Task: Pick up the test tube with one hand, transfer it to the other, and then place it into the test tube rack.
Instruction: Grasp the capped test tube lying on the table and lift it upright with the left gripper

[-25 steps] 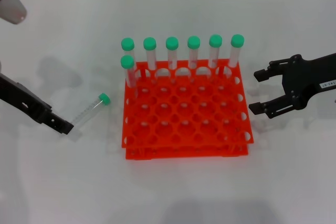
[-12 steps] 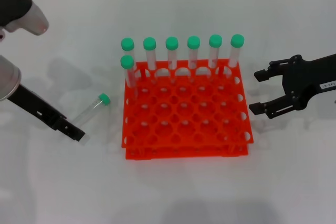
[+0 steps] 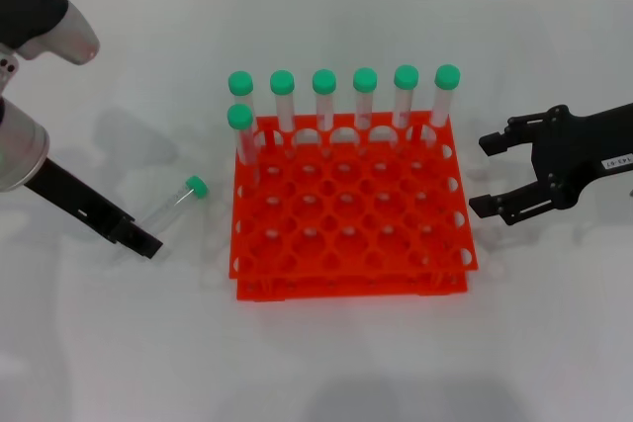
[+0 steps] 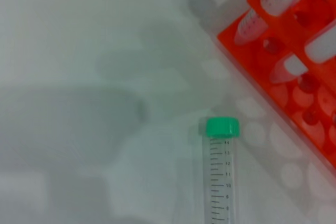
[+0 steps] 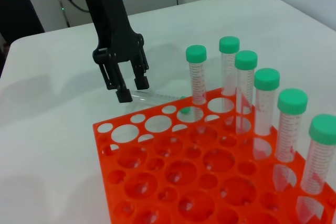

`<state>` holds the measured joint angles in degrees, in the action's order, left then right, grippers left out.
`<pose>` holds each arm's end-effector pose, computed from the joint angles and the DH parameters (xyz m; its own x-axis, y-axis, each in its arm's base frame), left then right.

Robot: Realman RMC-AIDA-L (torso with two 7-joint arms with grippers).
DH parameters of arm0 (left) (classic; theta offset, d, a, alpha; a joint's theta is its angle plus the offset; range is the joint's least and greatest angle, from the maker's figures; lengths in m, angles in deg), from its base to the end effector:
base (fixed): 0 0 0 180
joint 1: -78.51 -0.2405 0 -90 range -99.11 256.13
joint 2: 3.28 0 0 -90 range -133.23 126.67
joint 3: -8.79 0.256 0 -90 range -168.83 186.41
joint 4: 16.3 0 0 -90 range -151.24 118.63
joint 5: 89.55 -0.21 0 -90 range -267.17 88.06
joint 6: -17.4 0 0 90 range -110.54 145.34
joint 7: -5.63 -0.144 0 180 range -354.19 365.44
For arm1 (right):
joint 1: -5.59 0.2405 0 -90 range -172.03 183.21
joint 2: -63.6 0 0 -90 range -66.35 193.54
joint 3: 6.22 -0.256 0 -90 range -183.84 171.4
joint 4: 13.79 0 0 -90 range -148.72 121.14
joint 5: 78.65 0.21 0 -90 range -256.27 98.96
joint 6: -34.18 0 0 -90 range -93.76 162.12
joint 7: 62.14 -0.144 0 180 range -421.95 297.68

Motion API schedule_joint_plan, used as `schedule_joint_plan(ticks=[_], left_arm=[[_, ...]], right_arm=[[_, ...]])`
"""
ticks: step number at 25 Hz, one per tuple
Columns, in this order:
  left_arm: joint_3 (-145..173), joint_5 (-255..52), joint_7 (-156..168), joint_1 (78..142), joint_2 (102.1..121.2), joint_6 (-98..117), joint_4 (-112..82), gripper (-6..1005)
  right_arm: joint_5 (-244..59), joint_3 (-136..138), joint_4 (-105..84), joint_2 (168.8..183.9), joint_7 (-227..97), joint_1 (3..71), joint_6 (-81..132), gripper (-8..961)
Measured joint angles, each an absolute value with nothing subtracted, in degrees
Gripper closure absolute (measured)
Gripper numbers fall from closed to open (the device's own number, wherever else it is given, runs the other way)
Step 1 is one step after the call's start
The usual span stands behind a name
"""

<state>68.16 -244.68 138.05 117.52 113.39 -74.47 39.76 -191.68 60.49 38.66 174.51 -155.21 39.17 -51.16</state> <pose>-0.2595 0.3578 0.0233 0.5901 0.7662 -0.2544 0.6750 -0.6411 -0.3651 0.2188 0.3640 0.0240 0.9685 -0.2058 -0.1400 -0.2260 -0.9628 -0.1481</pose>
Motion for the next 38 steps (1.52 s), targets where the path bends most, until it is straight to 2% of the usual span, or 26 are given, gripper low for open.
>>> schedule_joint_plan(ticks=[4, 7, 23, 28, 34, 38], left_arm=[[68.17, -245.49, 138.3, 117.42, 113.45, -73.77, 39.69, 369], [68.16, -245.9, 138.57, 117.5, 113.77, -73.68, 39.39, 515], [68.85, -247.56, 139.72, 117.71, 114.5, -73.42, 38.39, 523], [68.86, -247.55, 140.49, 118.26, 114.56, -73.39, 38.62, 700], [69.01, -247.64, 140.86, 118.31, 114.33, -72.84, 38.75, 804], [68.99, -247.55, 140.82, 117.72, 114.53, -72.09, 41.27, 803]], right_arm=[[-191.82, 60.49, 38.39, 174.53, -155.21, 39.16, -51.19, 83], [-192.59, 60.49, 38.41, 174.84, -155.21, 39.16, -51.21, 84], [-193.18, 60.49, 38.59, 175.3, -155.21, 39.26, -51.16, 83], [-193.18, 60.49, 38.61, 175.31, -155.21, 39.16, -51.16, 83], [-193.17, 60.49, 38.6, 175.3, -155.21, 39.16, -51.16, 83], [-193.16, 60.34, 38.43, 175.31, -155.21, 39.16, -51.16, 83]])
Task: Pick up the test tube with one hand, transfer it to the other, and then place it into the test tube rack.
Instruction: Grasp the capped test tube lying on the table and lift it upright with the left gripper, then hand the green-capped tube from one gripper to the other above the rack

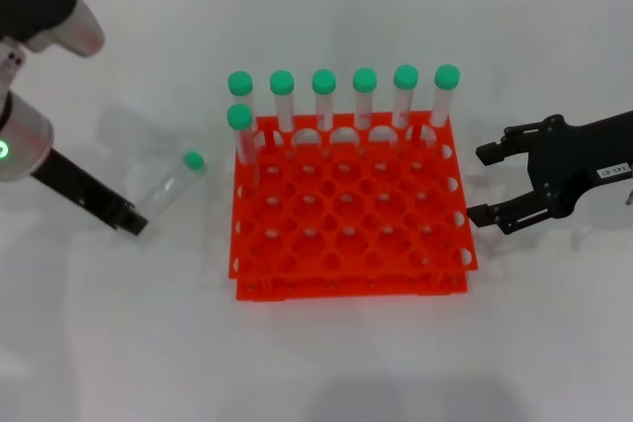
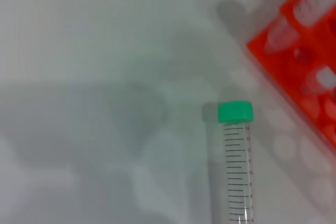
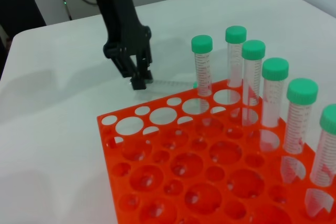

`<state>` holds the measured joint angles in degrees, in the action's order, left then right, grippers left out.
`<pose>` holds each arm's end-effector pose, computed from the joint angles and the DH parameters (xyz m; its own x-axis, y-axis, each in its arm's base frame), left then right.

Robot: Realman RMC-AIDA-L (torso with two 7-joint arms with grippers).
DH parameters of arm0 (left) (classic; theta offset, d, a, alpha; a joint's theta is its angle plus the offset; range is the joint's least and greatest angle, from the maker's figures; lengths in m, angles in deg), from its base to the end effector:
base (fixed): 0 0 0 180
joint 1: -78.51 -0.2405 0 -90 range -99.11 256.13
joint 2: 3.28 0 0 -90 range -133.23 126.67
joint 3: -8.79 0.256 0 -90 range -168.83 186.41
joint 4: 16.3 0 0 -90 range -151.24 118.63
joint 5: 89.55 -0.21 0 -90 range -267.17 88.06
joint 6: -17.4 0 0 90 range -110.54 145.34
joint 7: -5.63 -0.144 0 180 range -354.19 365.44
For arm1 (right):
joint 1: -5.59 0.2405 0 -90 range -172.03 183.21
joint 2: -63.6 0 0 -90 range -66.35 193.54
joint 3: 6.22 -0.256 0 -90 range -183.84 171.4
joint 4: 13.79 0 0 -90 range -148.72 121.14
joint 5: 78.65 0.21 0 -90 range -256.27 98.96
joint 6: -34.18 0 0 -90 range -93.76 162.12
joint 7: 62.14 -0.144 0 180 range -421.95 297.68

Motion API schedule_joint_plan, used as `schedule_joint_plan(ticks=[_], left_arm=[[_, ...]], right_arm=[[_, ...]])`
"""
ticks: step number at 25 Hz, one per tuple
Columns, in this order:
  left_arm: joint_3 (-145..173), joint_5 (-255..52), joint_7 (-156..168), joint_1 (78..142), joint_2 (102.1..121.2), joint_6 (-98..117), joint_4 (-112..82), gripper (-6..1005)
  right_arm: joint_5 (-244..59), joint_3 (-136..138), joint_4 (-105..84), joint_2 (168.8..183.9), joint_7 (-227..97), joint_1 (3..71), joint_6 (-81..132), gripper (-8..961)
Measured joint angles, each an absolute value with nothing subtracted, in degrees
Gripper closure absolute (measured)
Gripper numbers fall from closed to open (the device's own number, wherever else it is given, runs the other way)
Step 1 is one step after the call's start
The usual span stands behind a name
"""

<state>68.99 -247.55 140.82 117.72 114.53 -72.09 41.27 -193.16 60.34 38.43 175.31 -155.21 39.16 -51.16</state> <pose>-0.2571 0.3639 0.0211 0.5784 0.7783 -0.2441 0.6558 -0.6217 -0.4282 0.2207 0.3616 0.0181 0.9688 -0.2136 -0.1260 -0.2304 -0.9631 -0.1392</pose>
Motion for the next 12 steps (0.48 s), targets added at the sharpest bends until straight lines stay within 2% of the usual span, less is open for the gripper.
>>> schedule_joint_plan(ticks=[6, 12], left_arm=[[68.66, -244.28, 140.2, 112.44, 115.51, -69.0, 53.4, 803], [74.54, -233.96, 133.94, 103.41, 115.92, -54.85, 62.32, 803]], right_arm=[[-193.16, 60.16, 38.43, 175.3, -155.21, 38.83, -51.31, 84], [-193.17, 60.14, 38.69, 175.7, -155.21, 38.55, -51.37, 84]])
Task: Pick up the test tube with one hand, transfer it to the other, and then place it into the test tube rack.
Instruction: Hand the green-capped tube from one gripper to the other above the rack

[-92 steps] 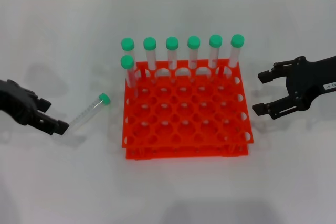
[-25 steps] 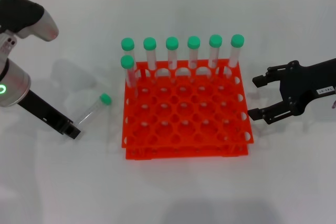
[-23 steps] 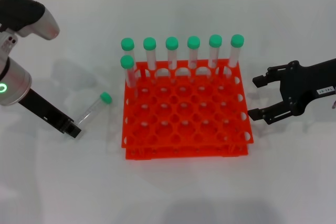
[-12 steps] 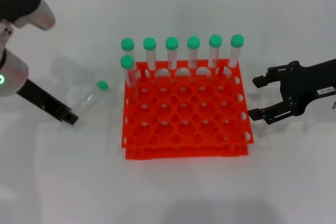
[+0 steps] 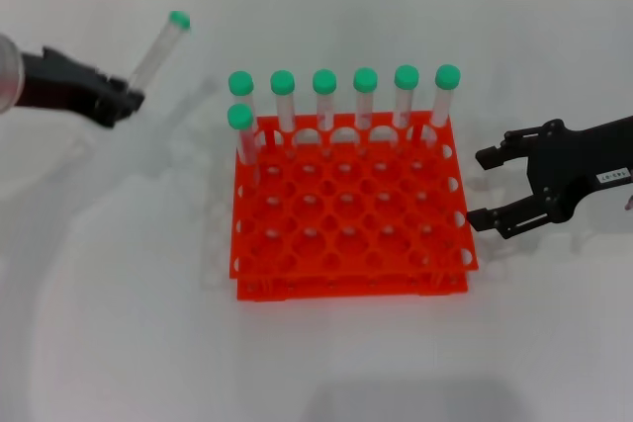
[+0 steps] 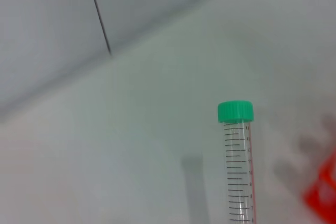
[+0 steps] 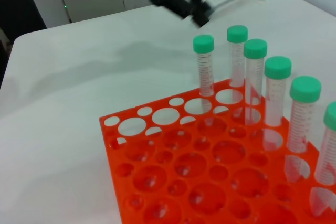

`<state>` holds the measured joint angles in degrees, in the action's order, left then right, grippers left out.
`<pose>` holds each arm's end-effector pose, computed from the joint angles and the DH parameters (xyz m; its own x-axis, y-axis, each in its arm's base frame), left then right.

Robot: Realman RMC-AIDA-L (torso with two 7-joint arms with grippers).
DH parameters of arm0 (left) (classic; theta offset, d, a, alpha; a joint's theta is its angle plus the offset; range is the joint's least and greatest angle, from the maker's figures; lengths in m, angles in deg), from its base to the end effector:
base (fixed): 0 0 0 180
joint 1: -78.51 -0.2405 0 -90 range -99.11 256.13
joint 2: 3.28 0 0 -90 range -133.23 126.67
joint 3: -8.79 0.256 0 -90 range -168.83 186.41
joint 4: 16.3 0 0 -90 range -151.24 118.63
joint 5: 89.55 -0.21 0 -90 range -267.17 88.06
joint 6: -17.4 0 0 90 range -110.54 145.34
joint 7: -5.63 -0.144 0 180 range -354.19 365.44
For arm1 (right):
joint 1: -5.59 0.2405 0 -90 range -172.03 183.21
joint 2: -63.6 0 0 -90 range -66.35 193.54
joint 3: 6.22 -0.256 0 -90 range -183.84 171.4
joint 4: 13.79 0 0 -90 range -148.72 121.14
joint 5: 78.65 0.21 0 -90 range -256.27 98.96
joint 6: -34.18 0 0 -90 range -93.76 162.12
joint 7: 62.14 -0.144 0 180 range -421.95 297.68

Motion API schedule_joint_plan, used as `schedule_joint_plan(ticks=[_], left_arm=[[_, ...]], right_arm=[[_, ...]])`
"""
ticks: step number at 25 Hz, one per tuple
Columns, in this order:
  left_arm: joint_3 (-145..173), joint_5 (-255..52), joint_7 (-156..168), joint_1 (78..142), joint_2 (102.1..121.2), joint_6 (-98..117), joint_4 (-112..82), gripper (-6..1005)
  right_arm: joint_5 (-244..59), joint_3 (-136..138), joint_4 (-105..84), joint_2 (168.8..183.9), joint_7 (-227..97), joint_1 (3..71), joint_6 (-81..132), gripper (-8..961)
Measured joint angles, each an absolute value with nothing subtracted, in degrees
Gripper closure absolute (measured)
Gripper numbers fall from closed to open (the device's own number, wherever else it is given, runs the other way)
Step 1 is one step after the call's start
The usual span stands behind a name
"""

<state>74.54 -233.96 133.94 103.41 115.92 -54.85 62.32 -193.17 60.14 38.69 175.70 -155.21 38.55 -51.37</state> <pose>-0.2371 0.3743 0.0557 0.8273 0.5580 0.0655 0.4752 -0.6327 -0.6115 0.2225 0.3586 0.0166 0.9662 -0.2213 -0.1325 -0.2388 -0.9616 -0.1352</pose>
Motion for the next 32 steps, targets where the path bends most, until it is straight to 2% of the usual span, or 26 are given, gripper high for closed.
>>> schedule_joint_plan(ticks=[6, 12, 18, 22, 25, 28, 32], left_arm=[[75.22, -220.05, 124.91, 100.43, 115.91, -43.28, 59.87, 803], [72.04, -198.04, 106.79, 100.12, 115.23, -44.11, 53.49, 803], [66.0, -188.22, 95.54, 106.98, 112.37, -55.89, 38.25, 804], [59.39, -187.21, 88.33, 113.4, 109.35, -67.63, 25.65, 804], [58.92, -188.32, 87.14, 115.7, 107.44, -71.33, 21.5, 804], [59.12, -191.98, 87.46, 116.81, 107.21, -72.51, 20.83, 804], [59.16, -197.57, 87.26, 118.25, 108.26, -73.53, 20.64, 804]], right_arm=[[-193.18, 60.49, 38.74, 175.99, -155.21, 38.54, -51.35, 84], [-193.18, 60.49, 38.51, 176.25, -155.16, 38.54, -51.2, 84], [-193.17, 60.49, 38.57, 176.67, -154.59, 38.55, -51.21, 84], [-193.17, 60.42, 38.54, 176.97, -153.96, 38.55, -51.15, 84], [-193.17, 60.4, 38.56, 177.3, -153.72, 38.55, -51.16, 83], [-193.17, 60.36, 38.6, 177.39, -153.34, 38.55, -51.15, 83], [-193.17, 60.21, 38.45, 177.42, -153.11, 38.57, -51.16, 83]])
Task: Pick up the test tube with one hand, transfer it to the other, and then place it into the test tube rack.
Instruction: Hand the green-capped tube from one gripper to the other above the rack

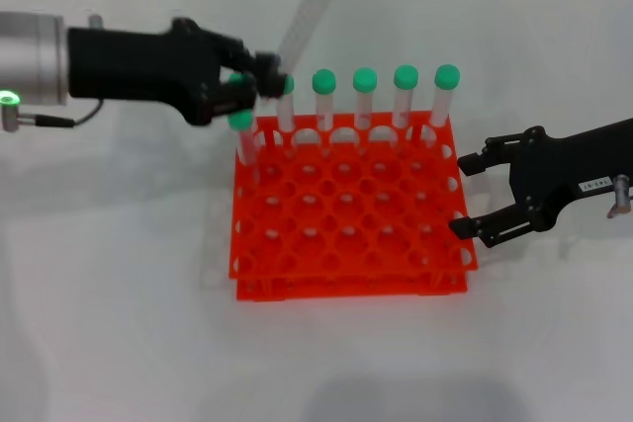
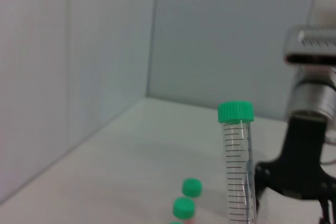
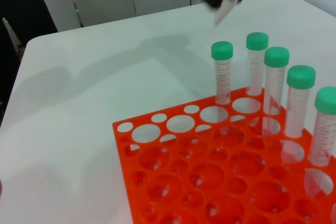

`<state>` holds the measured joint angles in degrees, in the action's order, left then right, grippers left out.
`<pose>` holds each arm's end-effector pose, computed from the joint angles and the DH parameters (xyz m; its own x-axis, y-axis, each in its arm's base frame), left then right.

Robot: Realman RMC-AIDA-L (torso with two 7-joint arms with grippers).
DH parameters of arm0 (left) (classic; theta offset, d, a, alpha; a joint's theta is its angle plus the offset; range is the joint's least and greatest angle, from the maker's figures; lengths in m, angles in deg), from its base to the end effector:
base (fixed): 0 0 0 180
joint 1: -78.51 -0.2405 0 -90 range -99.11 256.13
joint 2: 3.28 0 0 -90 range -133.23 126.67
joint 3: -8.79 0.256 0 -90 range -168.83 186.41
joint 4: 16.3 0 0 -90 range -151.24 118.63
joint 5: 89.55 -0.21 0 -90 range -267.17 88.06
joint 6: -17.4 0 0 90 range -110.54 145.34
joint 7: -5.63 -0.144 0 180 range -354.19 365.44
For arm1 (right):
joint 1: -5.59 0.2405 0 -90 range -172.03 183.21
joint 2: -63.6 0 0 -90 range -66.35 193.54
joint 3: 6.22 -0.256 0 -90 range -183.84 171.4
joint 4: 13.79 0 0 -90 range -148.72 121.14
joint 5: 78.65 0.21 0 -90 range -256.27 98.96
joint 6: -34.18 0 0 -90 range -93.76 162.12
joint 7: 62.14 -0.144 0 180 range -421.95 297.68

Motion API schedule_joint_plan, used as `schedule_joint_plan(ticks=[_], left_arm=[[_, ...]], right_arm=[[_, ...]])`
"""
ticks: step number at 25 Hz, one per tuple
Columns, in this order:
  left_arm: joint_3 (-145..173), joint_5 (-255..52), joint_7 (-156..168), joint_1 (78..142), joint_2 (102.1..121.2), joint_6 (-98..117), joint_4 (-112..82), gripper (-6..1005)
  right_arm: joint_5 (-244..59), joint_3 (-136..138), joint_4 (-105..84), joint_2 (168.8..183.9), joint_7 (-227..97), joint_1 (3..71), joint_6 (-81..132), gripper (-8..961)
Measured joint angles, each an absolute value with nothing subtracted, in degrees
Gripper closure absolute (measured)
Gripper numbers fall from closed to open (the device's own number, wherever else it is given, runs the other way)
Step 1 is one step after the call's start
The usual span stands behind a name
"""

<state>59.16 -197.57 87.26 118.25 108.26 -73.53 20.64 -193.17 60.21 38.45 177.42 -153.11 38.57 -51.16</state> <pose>-0.2075 0.3754 0.0306 0.8856 0.1819 0.4274 0.2515 -0.9614 -0.1120 0.2174 0.3549 0.0045 0.9703 -0.1912 -0.1484 -0.2095 -0.9705 -0.1196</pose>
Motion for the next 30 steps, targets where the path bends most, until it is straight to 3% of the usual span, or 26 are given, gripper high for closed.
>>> schedule_joint_plan(ticks=[7, 30], left_arm=[[59.22, -201.43, 85.24, 119.52, 109.44, -73.27, 18.84, 804], [59.31, -205.88, 85.92, 120.6, 110.48, -66.27, 16.75, 803]], right_arm=[[-193.17, 60.14, 38.31, 177.5, -153.02, 38.59, -51.16, 83], [-192.42, 60.0, 38.14, 178.73, -152.36, 37.89, -50.99, 84]])
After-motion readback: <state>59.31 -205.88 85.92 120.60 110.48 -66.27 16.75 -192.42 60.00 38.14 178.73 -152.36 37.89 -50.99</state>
